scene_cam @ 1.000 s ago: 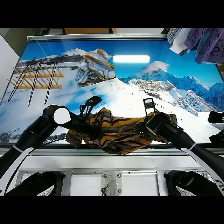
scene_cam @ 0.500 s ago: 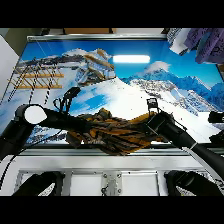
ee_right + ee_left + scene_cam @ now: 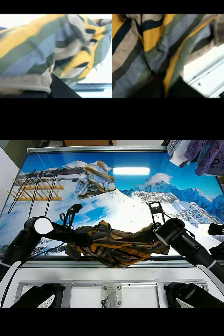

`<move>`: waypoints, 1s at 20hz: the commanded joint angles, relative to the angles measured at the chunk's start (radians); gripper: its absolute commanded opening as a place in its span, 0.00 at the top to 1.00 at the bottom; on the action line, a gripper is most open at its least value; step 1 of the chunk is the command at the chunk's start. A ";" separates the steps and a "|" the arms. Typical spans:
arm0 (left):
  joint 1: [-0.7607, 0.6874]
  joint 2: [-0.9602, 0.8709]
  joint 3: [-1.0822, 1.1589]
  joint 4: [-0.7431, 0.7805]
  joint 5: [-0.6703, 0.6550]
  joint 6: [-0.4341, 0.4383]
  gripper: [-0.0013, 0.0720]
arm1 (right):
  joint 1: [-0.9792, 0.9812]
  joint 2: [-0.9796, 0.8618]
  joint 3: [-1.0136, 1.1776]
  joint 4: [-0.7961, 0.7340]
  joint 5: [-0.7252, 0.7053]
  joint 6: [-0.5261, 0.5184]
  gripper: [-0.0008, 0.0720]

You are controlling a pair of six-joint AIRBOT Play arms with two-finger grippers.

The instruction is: Fold the clothes and pants, and hang the long-sleeved shirts on hangers.

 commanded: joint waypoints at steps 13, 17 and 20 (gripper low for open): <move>-0.433 -0.443 0.338 0.166 0.147 -0.224 0.26 | 0.002 0.123 0.031 0.185 0.051 -0.058 0.97; -0.458 -0.569 0.447 0.247 0.107 -0.283 0.26 | 0.002 0.172 0.031 0.190 0.047 -0.058 0.97; -0.458 -0.629 0.462 0.269 0.064 -0.303 0.26 | 0.002 0.220 0.031 0.191 0.048 -0.058 0.97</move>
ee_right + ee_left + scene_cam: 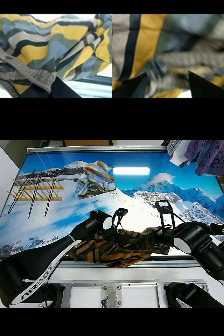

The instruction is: Fold the clothes and pants, and hang the long-sleeved shirts on hangers.

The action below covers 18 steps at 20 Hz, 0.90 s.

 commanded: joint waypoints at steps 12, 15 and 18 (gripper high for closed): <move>0.104 0.216 0.049 0.052 -0.171 -0.048 0.97 | -0.084 0.037 0.214 -0.041 0.235 -0.112 0.97; 0.090 0.370 0.071 0.037 -0.274 -0.024 0.97 | -0.111 -0.009 0.314 -0.041 0.314 -0.112 0.97; 0.031 0.451 0.051 0.038 -0.332 -0.031 0.97 | -0.108 -0.046 0.318 0.020 0.390 -0.110 0.97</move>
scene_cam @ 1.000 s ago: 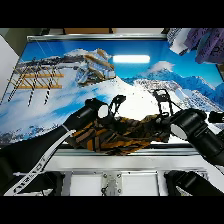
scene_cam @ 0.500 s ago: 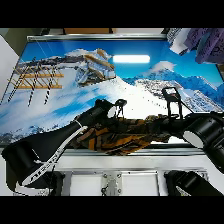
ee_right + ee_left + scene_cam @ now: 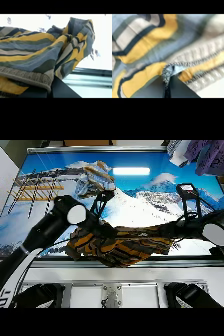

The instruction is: Fold the clothes and pants, and hang the long-sleeved shirts on hangers.

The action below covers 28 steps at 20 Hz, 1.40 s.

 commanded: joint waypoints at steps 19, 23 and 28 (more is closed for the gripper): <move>0.150 0.325 -0.351 -0.087 0.187 -0.031 0.13 | 0.065 -0.096 -0.022 0.080 0.119 0.073 0.97; 0.389 0.291 -0.304 0.028 0.213 0.134 0.13 | 0.065 -0.097 -0.022 0.080 0.119 0.073 0.97; 0.682 0.021 -0.103 0.341 0.279 0.140 0.13 | 0.065 -0.096 -0.022 0.080 0.119 0.073 0.97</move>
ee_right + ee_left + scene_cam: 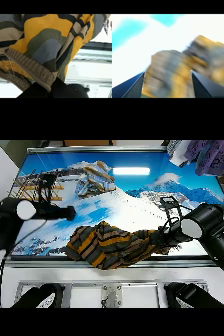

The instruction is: Fold the clothes and pants, and hang the long-sleeved shirts on hangers.

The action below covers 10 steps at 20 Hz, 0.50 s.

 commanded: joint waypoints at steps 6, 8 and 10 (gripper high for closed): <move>0.279 -0.476 0.248 0.279 0.114 0.037 0.13 | 0.001 0.000 0.000 0.000 0.000 0.000 0.97; 0.279 -0.556 0.272 0.348 0.147 0.036 0.13 | 0.001 0.000 0.000 0.000 0.000 0.000 0.97; 0.279 -0.626 0.293 0.395 0.167 0.036 0.13 | 0.001 0.000 0.000 0.000 0.000 0.000 0.97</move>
